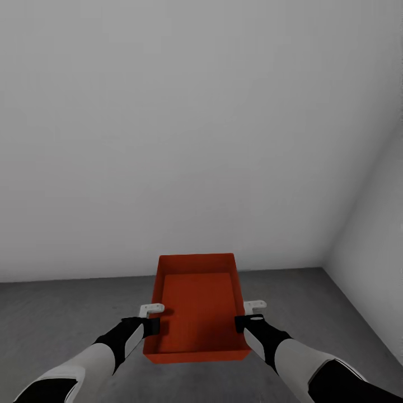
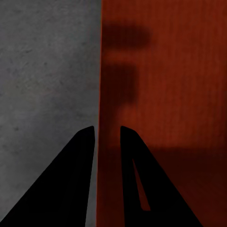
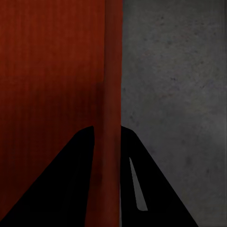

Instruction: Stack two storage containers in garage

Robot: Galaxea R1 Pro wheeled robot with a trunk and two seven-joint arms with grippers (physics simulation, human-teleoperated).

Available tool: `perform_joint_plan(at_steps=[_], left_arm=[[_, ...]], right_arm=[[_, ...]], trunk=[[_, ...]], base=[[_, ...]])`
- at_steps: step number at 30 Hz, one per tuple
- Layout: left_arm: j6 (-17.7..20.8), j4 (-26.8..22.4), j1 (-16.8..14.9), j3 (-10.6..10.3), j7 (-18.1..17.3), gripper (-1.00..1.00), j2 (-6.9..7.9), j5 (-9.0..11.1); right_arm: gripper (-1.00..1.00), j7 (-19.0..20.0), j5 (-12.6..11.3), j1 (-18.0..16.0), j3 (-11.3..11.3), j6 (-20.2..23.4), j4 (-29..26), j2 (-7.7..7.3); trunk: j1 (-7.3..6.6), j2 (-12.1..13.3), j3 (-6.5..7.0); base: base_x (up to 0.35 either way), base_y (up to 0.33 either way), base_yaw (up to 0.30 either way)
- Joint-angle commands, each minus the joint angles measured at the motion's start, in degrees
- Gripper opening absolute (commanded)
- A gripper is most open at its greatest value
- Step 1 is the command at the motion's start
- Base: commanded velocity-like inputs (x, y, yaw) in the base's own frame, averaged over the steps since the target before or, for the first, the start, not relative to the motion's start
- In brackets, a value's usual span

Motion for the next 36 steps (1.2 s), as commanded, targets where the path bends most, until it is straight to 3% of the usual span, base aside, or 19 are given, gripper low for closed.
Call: perform_joint_plan(at_steps=[1,11,27,36], left_arm=[[0.4,-0.3,0.0,-1.1,0.6,-1.00,-0.02,-1.4],[0.4,-0.3,0.0,-1.1,0.6,-1.00,-0.01,-1.4],[0.4,-0.3,0.0,-1.1,0.6,-1.00,-0.01,-1.4],[0.4,-0.3,0.0,-1.1,0.6,-1.00,-0.04,-1.4]], right_arm=[[-1.00,-0.3,-1.5,0.0,1.1,0.4,0.0,0.59],[-1.00,-0.3,-1.4,0.0,1.1,0.4,0.0,0.64],[-1.00,-0.3,-1.3,0.0,1.1,0.3,0.0,0.59],[-1.00,-0.2,-1.5,0.0,1.1,0.4,0.0,0.57]], trunk=[[0.22,-0.5,-0.33],[2.42,-4.5,-2.67],[5.93,-10.9,-5.55],[7.91,-14.5,-7.46]], base=[[0.000,0.000,-0.160],[0.000,0.000,-0.072],[0.000,0.000,0.208],[0.000,0.000,0.028]])
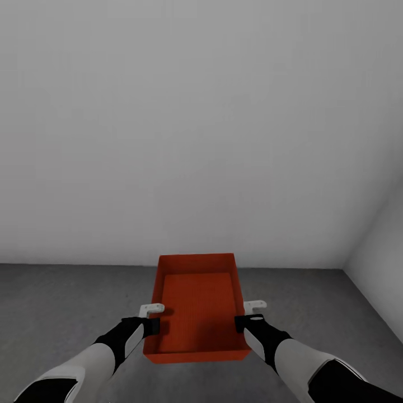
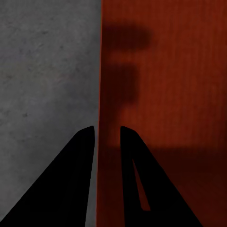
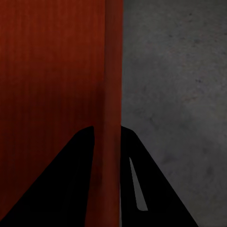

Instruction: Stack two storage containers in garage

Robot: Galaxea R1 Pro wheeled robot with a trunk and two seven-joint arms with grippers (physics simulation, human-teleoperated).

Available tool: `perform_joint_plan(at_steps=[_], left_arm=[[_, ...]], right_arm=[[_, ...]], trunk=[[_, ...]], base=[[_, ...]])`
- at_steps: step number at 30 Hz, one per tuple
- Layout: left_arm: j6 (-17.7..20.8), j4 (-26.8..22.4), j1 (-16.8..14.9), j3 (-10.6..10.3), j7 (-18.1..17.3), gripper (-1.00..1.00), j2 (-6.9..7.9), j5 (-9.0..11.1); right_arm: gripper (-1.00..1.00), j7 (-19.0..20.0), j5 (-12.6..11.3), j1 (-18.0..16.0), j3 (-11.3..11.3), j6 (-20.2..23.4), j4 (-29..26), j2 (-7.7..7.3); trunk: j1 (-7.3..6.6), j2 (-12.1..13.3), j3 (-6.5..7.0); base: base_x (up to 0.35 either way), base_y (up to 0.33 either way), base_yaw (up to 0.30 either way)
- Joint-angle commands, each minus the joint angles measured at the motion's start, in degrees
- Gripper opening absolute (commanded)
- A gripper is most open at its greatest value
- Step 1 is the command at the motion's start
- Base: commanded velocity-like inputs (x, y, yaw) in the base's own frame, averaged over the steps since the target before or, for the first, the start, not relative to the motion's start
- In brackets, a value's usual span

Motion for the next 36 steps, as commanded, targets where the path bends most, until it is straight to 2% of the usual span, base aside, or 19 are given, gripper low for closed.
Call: perform_joint_plan(at_steps=[1,36], left_arm=[[0.4,-0.3,0.0,-1.1,0.6,-1.00,-0.03,-1.4],[0.4,-0.2,0.0,-1.1,0.6,-1.00,-0.10,-1.4]], right_arm=[[-1.00,-0.3,-1.6,0.0,1.2,0.4,0.0,0.58],[-1.00,-0.3,-1.6,0.0,1.2,0.4,0.0,0.55]], trunk=[[0.22,-0.4,-0.32],[7.91,-14.5,-9.83]], base=[[0.000,0.000,0.002],[0.000,0.000,0.000]])
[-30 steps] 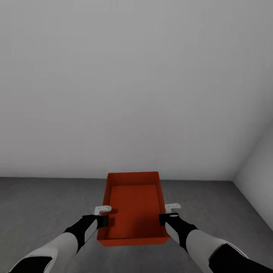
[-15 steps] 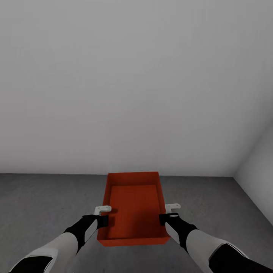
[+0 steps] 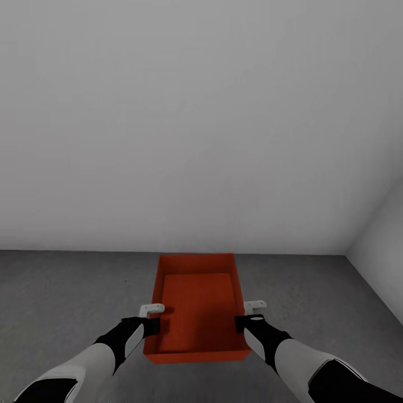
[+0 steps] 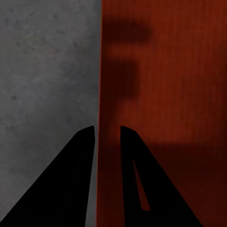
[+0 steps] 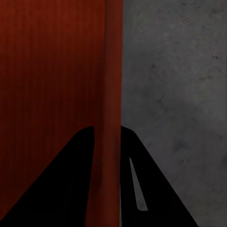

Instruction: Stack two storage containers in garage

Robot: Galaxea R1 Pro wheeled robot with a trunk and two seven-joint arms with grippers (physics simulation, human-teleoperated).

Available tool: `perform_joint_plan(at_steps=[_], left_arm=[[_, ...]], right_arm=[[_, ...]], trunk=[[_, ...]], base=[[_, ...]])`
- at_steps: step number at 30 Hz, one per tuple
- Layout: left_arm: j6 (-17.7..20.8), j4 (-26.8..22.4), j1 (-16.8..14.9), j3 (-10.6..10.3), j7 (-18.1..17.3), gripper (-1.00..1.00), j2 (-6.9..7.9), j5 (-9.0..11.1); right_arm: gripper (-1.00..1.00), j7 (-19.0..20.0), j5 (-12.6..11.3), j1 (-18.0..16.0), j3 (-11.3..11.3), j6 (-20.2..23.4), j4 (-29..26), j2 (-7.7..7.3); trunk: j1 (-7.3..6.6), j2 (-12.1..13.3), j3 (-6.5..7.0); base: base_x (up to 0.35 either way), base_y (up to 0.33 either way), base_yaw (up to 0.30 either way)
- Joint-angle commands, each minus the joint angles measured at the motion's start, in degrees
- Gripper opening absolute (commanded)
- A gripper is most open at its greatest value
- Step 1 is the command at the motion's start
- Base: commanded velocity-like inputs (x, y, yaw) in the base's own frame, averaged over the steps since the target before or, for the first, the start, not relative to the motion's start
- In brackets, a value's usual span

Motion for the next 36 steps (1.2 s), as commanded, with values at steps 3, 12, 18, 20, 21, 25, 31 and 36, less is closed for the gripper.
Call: perform_joint_plan(at_steps=[3,12,18,20,21,25,31,36], left_arm=[[0.4,-0.3,0.0,-1.1,0.5,-1.00,-0.04,-1.4],[0.4,-0.3,0.0,-1.1,0.5,-1.00,-0.04,-1.4],[0.4,-0.3,0.0,-1.1,0.5,-1.00,-0.04,-1.4],[0.4,-0.2,0.0,-1.1,0.5,-1.00,-0.04,-1.4],[0.4,-0.2,0.0,-1.1,0.5,-1.00,-0.04,-1.4],[0.4,-0.2,0.0,-1.1,0.5,-1.00,-0.04,-1.4],[0.4,-0.2,0.0,-1.1,0.5,-1.00,-0.04,-1.4],[0.4,-0.2,0.0,-1.1,0.5,-1.00,-0.04,-1.4]], right_arm=[[-1.00,-0.3,-1.2,0.0,0.9,0.4,-0.1,0.63],[-1.00,-0.3,-1.2,0.0,0.9,0.4,-0.1,0.63],[-1.00,-0.3,-1.2,0.0,0.9,0.4,-0.1,0.64],[-1.00,-0.3,-1.2,-0.1,0.9,0.4,-0.1,0.64],[-1.00,-0.3,-1.2,0.0,0.9,0.4,-0.1,0.65],[-1.00,-0.3,-1.2,0.0,0.9,0.4,-0.1,0.65],[-1.00,-0.3,-1.2,0.0,0.9,0.4,-0.1,0.65],[-1.00,-0.3,-1.2,0.0,0.9,0.4,-0.1,0.65]], trunk=[[0.66,-1.2,-0.87],[2.63,-4.9,-3.32],[3.95,-7.3,-4.95],[4.39,-8.1,-5.49],[4.61,-8.5,-5.77],[5.49,-10.1,-6.85],[6.81,-12.5,-8.49],[7.91,-14.5,-9.85]], base=[[0.000,0.000,0.000],[0.000,0.000,0.000],[0.000,0.000,0.000],[0.000,0.000,0.000],[0.000,0.000,0.000],[0.000,0.000,0.000],[0.000,0.000,0.000],[0.000,0.000,0.000]])
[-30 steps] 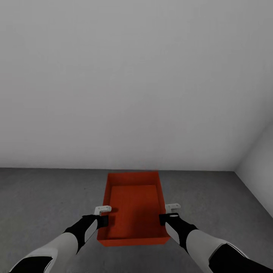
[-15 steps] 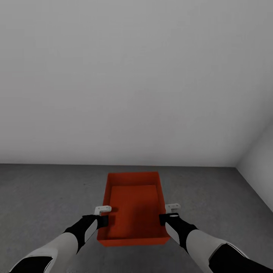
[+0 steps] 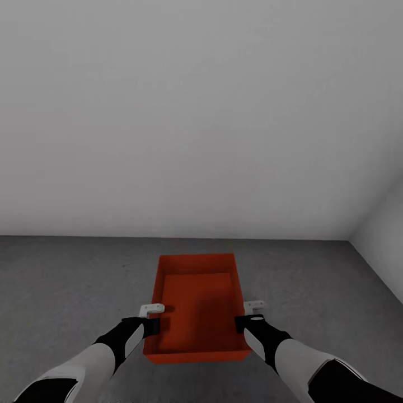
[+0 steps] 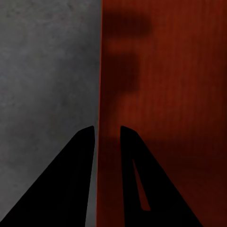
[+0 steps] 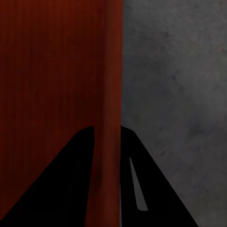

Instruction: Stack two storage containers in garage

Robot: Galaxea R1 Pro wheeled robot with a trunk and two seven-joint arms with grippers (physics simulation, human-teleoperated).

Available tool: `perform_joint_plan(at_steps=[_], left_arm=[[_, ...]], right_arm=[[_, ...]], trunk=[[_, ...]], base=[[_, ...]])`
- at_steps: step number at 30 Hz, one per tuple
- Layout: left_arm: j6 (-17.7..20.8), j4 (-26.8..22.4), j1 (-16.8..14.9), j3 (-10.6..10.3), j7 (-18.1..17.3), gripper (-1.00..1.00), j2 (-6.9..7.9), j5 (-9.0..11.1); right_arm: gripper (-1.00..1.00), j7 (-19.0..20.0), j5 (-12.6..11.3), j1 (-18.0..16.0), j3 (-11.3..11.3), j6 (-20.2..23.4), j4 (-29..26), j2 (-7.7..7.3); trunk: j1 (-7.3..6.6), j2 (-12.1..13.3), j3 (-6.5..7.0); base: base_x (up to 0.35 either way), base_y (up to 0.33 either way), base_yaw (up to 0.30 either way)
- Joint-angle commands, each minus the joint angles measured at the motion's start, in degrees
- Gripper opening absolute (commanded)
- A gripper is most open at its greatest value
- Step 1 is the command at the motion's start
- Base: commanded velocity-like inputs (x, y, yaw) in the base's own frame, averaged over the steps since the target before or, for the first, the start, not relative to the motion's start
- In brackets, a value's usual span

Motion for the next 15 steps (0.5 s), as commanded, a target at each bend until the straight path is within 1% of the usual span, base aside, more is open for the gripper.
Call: perform_joint_plan(at_steps=[1,12,13,15], left_arm=[[0.4,-0.2,0.0,-1.1,0.5,-1.00,-0.04,-1.4],[0.4,-0.2,0.0,-1.1,0.5,-1.00,-0.04,-1.4],[0.4,-0.2,0.0,-1.1,0.5,-1.00,-0.04,-1.4],[0.4,-0.2,0.0,-1.1,0.5,-1.00,-0.04,-1.4]], right_arm=[[-1.00,-0.3,-1.0,0.0,0.8,0.4,-0.1,0.65],[-1.00,-0.3,-1.0,0.0,0.8,0.3,-0.1,0.64],[-1.00,-0.3,-1.0,0.0,0.8,0.3,-0.1,0.64],[-1.00,-0.3,-1.0,0.0,0.8,0.3,-0.1,0.64]], trunk=[[0.21,-0.4,-0.32],[2.63,-4.8,-3.27],[2.85,-5.2,-3.50],[2.85,-5.2,-3.55]], base=[[0.000,0.000,0.000],[0.000,0.000,0.000],[0.000,0.000,0.000],[0.000,0.000,0.000]])
